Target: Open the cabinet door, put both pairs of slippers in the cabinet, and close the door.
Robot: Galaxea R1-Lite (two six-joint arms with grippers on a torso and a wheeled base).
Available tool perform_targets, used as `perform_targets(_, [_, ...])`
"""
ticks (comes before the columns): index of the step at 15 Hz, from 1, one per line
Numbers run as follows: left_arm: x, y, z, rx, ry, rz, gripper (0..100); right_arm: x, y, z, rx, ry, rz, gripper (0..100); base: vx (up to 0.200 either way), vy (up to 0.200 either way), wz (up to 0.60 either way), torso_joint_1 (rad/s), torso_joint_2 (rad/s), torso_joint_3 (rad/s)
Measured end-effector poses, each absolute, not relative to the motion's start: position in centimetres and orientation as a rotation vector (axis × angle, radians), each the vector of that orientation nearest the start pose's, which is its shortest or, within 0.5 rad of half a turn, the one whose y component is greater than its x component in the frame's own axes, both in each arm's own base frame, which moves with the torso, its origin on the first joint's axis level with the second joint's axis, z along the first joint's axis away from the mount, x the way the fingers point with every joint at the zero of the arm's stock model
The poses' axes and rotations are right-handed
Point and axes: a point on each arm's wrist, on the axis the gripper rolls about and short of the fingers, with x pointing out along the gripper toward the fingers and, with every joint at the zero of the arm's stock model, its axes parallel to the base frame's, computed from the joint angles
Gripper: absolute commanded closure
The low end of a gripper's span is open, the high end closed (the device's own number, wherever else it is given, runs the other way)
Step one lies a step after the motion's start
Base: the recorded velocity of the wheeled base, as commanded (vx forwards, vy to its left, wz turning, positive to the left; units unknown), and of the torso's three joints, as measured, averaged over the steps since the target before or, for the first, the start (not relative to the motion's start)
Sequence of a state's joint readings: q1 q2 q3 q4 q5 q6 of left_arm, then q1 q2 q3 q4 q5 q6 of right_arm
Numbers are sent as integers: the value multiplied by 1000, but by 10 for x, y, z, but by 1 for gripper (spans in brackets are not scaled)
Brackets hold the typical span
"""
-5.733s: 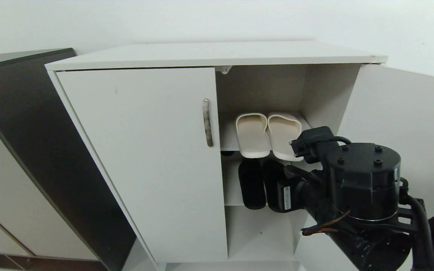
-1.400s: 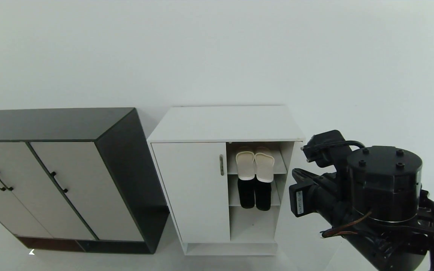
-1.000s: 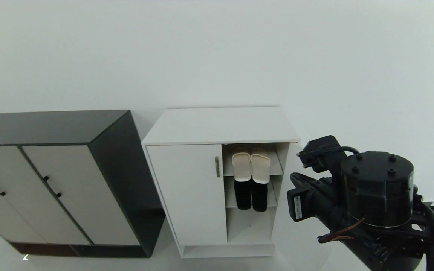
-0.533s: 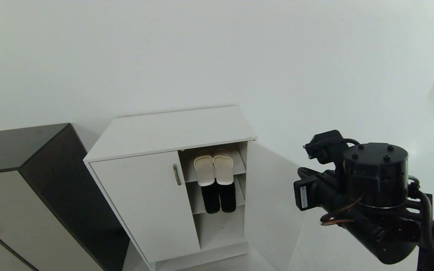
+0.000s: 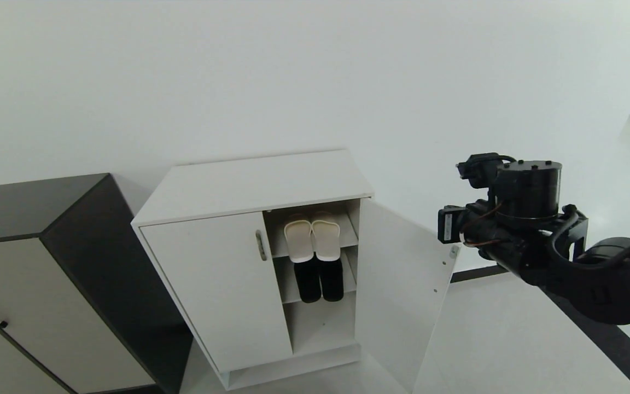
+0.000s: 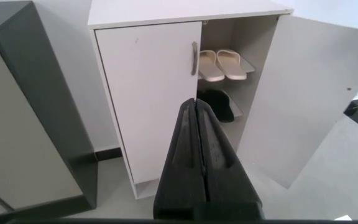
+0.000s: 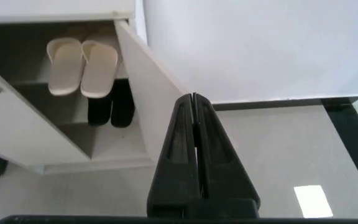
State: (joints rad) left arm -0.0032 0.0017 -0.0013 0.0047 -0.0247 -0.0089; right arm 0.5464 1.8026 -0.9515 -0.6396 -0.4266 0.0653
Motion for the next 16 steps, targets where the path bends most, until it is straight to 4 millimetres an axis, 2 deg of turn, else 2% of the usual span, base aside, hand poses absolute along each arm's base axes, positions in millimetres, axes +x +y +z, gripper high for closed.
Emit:
perform_targets(5, [-23, 0, 76, -9, 5, -27, 100, 357, 151, 164, -10, 193, 71, 100, 0, 0, 0, 0, 0, 0])
perform_targets(8, [-23, 0, 76, -9, 4, -27, 100, 380, 144, 148, -8, 200, 40, 100, 0, 0, 0, 0, 0, 0])
perform_targets(11, [-23, 0, 76, -9, 4, -27, 100, 391, 143, 134, -15, 224, 28, 100, 0, 0, 0, 0, 0, 0])
perform_targets(16, [-23, 0, 76, -9, 5, -27, 100, 396, 142, 121, -26, 254, 23, 100, 0, 0, 0, 0, 0, 0])
